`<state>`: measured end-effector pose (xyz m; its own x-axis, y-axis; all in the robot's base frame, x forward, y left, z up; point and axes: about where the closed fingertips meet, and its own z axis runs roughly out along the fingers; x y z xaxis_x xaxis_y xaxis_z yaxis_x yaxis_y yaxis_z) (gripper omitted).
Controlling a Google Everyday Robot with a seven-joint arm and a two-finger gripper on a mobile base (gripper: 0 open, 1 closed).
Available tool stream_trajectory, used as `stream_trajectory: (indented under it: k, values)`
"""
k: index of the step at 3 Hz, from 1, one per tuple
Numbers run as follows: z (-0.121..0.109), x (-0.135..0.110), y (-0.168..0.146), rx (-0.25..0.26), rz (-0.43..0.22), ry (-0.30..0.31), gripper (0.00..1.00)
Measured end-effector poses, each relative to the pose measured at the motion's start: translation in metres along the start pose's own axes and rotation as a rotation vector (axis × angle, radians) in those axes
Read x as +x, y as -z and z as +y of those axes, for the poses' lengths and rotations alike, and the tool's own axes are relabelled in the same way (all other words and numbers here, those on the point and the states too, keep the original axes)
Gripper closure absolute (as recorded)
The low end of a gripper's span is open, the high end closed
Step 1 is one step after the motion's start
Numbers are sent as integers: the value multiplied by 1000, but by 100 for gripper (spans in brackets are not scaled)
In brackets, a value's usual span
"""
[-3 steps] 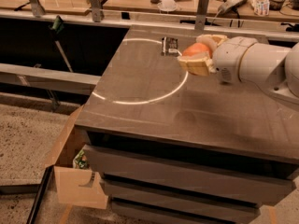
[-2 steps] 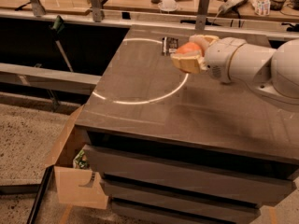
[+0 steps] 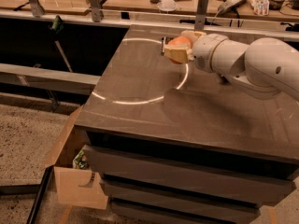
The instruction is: Move orange near rxbar chocolate
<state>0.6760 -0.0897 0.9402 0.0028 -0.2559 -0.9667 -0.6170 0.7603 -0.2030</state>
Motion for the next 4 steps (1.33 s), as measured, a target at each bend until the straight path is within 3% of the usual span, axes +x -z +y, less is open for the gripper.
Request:
stream_trajectory:
  k: [2, 4]
  values:
    - [-36, 32, -20, 63, 44, 5, 100]
    - [-48, 56, -37, 109, 94, -17, 59]
